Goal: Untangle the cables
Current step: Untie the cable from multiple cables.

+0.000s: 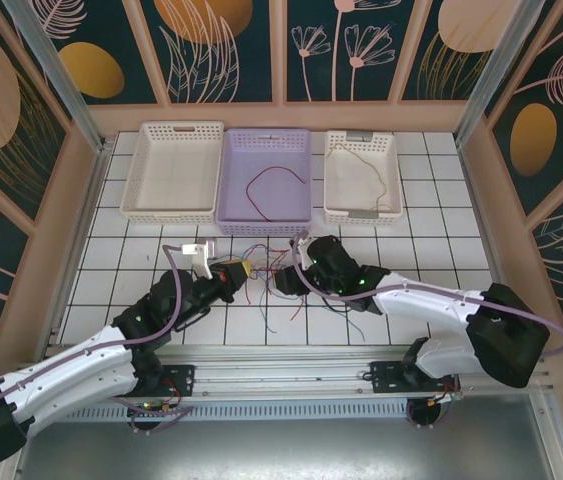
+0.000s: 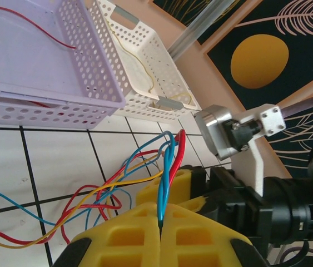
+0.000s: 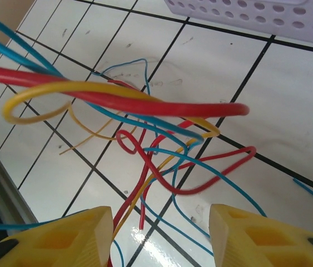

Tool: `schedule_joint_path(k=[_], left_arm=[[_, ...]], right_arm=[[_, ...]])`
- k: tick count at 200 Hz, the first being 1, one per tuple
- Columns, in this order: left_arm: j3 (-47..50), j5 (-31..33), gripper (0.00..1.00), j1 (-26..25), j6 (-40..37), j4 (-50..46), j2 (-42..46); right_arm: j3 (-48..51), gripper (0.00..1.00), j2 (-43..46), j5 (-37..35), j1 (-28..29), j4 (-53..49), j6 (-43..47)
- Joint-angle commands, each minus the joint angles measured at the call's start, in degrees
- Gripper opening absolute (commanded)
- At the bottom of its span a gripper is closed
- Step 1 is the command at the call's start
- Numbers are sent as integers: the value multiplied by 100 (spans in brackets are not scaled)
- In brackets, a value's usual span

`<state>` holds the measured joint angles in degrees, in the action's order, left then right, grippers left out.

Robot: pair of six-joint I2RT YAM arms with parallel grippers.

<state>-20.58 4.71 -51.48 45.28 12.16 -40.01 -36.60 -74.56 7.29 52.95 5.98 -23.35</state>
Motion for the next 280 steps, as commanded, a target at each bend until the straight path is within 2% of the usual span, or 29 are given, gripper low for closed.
schedule_joint_path(k=[1,25,41,86,109,152,169,190,207,228,280], left_arm=[[-149,-43,0,16,82,347,132],[-111,-49,0,16,108,405,220],[-96,-57,0,18,110,407,303],[-95,76,0,19,89,146,606],[-104,207,0,21,58,-60,809],[-111,385,0,16,38,-396,1041],[-98,372,0,16,55,-393,1032],[-92,312,0,21,69,-282,961],[-101,295,0,22,69,-218,890],[-153,311,0,17,46,-181,832],[-244,388,0,23,-36,-206,731]], right_arm=[[39,47,-190,-209,57,480,-134],[39,42,-468,-260,58,601,-223],[42,29,-565,-423,58,593,-278],[64,0,-424,-1143,40,198,-294],[156,0,-186,-1425,-48,-31,-293],[515,0,551,-1392,-491,-188,-349],[720,0,909,-855,-732,24,-339],[932,0,1161,421,-849,541,-227],[977,17,1101,945,-831,732,-190],[1113,34,1081,1238,-786,912,-154],[1573,40,1722,1476,-768,1168,-187]])
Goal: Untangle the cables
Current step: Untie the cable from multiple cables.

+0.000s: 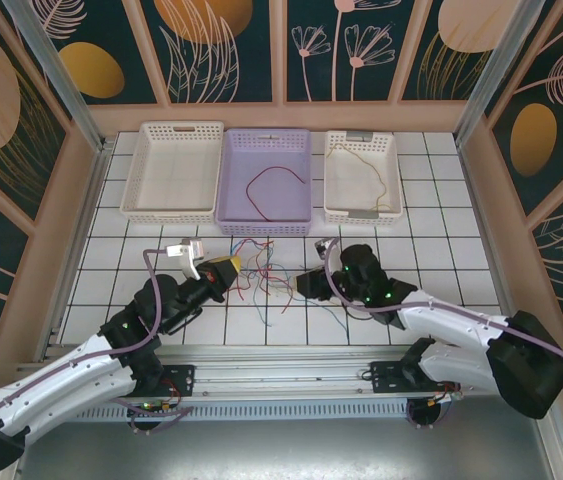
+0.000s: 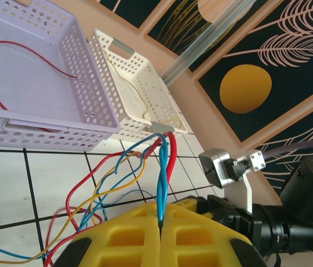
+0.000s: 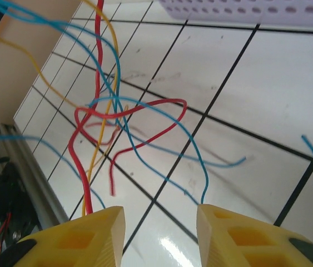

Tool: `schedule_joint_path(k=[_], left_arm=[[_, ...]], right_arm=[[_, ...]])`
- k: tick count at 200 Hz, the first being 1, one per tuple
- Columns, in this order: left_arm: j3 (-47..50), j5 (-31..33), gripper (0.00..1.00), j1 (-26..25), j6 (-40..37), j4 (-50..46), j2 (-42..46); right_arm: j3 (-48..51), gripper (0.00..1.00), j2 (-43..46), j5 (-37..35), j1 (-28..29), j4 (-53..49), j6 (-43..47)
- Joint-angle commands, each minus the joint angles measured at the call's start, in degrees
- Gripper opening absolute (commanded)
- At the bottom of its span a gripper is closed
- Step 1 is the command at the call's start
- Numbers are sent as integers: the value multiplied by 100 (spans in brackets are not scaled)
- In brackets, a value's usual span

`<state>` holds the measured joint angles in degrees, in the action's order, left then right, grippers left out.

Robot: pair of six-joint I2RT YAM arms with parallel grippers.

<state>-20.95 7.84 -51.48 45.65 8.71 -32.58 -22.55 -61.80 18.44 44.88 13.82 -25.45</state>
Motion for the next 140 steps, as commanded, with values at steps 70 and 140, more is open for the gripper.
schedule_joint_path(k=[70,140], left_arm=[[-249,121,0,18,-116,80,-58],[-263,113,0,23,-125,60,-64]], right_arm=[[189,59,854,12,73,-404,-260],[319,70,1012,-661,287,-839,-254]])
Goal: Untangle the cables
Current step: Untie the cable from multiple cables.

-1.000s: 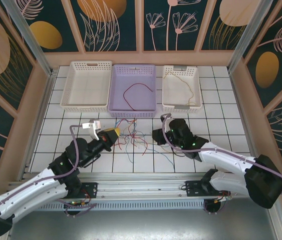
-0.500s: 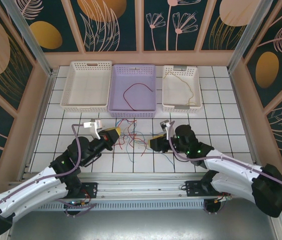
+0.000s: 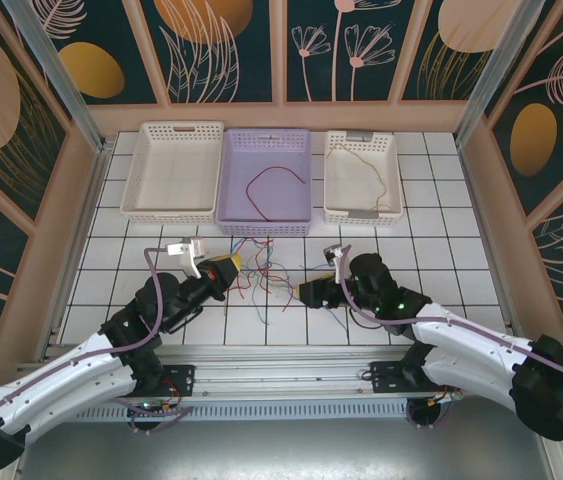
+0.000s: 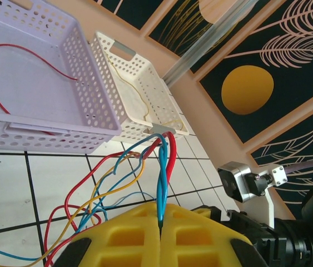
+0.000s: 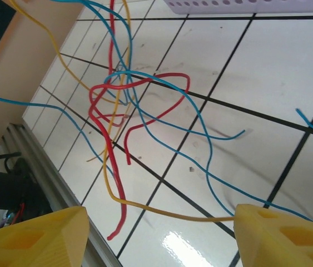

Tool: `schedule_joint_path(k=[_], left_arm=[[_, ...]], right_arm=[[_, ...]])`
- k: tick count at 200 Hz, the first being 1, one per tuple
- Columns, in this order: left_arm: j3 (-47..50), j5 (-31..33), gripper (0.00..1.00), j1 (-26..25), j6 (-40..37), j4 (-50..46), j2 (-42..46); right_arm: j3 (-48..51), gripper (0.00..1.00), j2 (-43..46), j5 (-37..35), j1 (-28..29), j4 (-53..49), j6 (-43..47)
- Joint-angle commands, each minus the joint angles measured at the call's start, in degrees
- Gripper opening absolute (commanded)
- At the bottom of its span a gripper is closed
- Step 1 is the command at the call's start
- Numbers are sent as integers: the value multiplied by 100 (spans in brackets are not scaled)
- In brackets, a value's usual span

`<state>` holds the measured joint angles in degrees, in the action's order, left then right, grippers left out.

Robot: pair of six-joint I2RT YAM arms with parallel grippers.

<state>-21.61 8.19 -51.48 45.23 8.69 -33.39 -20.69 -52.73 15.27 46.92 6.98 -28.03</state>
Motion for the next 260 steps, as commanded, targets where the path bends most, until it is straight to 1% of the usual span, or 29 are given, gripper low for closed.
schedule_joint_path(k=[1,37,68,85,118,151,168,193,224,243,260], left_arm=[[-196,74,0,24,-80,62,16],[-218,69,0,20,-93,33,25],[-224,69,0,19,-93,27,20],[-222,65,0,17,-83,28,14],[-218,68,0,16,-86,21,28],[-237,52,0,17,-102,39,-18],[-248,32,0,17,-99,37,-36],[-266,16,0,20,-88,13,-41],[-274,8,0,17,-84,-18,-34],[-269,8,0,21,-71,-7,-24],[-266,-1,0,18,-67,-14,-23]], right_arm=[[139,70,105,-356,87,-145,6],[272,71,2,-629,129,6,131],[302,72,-187,-374,146,355,85],[355,71,-178,-427,176,451,129],[556,71,-347,-947,320,715,327],[520,68,-619,-1586,467,878,525],[500,66,-686,-2096,583,1034,631],[394,65,-887,-2646,824,1204,877],[276,57,-1153,-2935,1000,1404,1145],[275,45,-1150,-3095,1021,1500,1176],[210,31,-1039,-3102,1038,1452,1168]])
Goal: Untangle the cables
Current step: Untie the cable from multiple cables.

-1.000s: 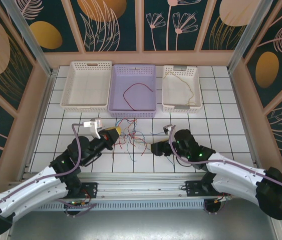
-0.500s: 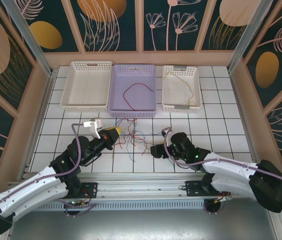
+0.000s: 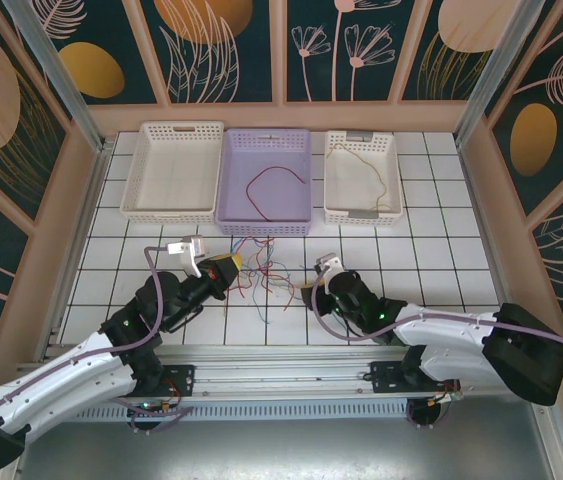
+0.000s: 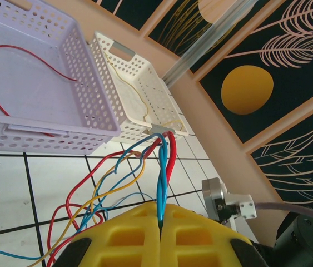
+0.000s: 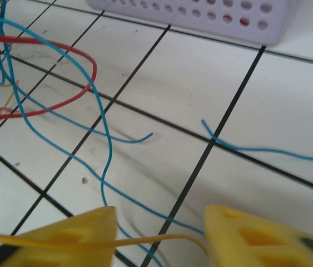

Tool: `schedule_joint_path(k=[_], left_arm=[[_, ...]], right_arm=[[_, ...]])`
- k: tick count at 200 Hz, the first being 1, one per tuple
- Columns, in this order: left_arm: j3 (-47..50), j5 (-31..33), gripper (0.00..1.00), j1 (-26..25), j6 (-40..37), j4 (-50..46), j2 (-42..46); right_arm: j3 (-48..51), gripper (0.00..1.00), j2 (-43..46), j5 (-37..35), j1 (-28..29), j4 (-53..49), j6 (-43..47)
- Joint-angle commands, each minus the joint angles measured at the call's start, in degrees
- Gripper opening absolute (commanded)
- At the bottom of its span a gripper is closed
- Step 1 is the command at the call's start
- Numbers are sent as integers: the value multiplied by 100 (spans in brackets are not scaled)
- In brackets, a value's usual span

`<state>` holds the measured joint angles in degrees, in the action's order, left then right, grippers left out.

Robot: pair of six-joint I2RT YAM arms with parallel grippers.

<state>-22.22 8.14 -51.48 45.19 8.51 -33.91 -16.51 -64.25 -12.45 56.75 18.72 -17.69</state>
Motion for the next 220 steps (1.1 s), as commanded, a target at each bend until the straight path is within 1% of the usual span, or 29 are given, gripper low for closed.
schedule_joint_path(k=[1,11,31,59,72,98,122,137,180,220], left_arm=[[-204,-6,0,21,-63,2,31],[-208,3,0,16,-61,1,27],[-208,-3,0,22,-63,12,8],[-195,-14,0,20,-63,1,19],[-171,-6,0,16,-58,-16,49],[-125,10,0,18,-34,-42,111],[-117,27,0,17,-27,-69,103],[-116,36,0,16,-27,-95,111],[-135,79,0,21,-53,-233,145],[-164,232,0,16,-83,-551,284]], right_arm=[[-210,30,122,-334,55,276,134],[-253,22,220,-409,82,214,152],[-300,11,468,-582,96,61,169],[-350,2,916,-881,84,-301,137],[-387,0,1221,-1094,78,-537,100],[-593,0,1873,-1550,-15,-1168,-20],[-916,0,2500,-1610,-298,-1841,-133],[-1268,0,2727,-1753,-531,-2382,-318],[-2464,0,2804,-1855,-1350,-3764,-671],[-3372,0,2785,-2123,-1780,-4382,-670]])
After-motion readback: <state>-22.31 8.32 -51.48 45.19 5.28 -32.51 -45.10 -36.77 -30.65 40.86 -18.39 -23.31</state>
